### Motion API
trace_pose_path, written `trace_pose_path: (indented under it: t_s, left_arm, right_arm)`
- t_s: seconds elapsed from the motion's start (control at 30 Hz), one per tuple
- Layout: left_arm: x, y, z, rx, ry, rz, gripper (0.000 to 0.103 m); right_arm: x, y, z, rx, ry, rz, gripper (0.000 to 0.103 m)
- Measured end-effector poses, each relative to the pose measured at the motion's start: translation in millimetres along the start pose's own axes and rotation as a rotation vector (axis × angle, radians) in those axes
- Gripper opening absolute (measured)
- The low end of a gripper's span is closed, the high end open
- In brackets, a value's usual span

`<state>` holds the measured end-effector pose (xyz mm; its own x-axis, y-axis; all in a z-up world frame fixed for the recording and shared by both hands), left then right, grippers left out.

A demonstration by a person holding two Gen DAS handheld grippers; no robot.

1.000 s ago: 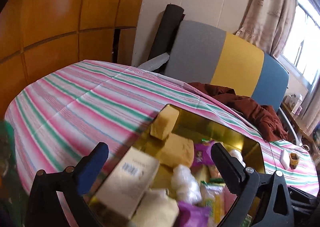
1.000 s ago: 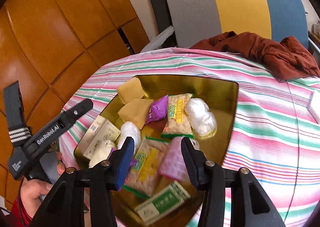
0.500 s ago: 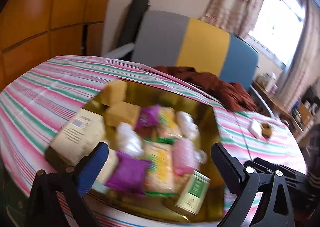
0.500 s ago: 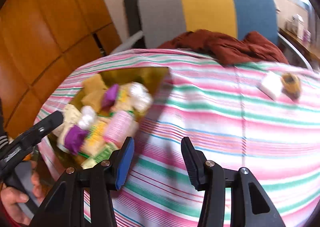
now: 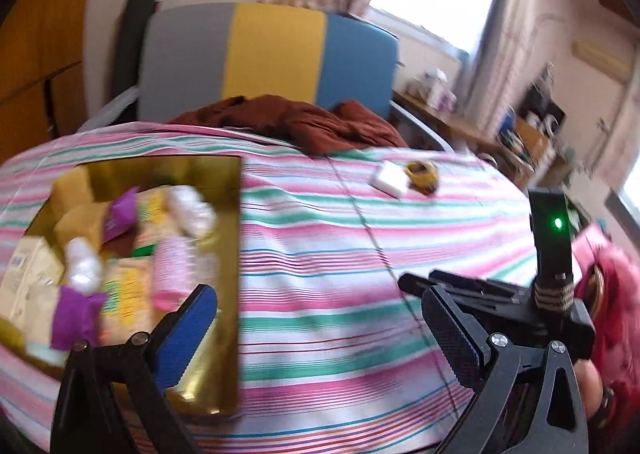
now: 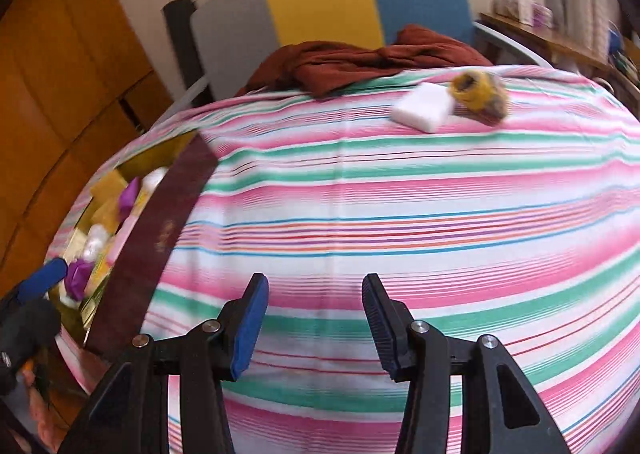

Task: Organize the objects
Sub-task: 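Move both tools back toward the white sponge and yellow cloth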

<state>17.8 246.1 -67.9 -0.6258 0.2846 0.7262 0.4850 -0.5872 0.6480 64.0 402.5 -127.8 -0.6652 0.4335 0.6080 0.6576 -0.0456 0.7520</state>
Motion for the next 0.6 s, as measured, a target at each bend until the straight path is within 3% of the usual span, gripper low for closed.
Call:
trace_pose_path:
  t_s: [0.1,0.4,0.5,0.6]
  left_arm:
    - [-1.2,-11.5,20.1,-0.012,-0.027,-0.02,0.103]
    - [-10.6,-61.9,43.1,-0.005,-0.014,-0.138,0.103]
    - [-12.3,-71.9,45.5,0.005,-0.016,-0.161,0.103]
    - [-13.0,-75.1,44.3,0.003,0.002,-0.168,0.103]
  right_arm:
    - [7.8,2.7,28.6,-0.042,-0.032,0.038,0.049]
    - [29.0,-10.5,109.7,-0.141,-0.145,0.039,0.05]
    - [61.9,-16.4,137.9,-0.175,-0.168,0.081,0.065]
    - [100.3,-27.0,159.1,-0.184,-0.206,0.119,0.069]
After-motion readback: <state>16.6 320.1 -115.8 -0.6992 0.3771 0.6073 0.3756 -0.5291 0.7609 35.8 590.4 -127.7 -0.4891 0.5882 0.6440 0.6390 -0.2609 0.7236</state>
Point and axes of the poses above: each gripper's, at about its wrist camera, not at the fingertips, and y roughly against the way its jaws point, z to its right, x to its top, the point moved 7 cm from there along -y, roughly the way its jaws point, and after that the axes turned 2 degrees about y, right-handed, at the moved point
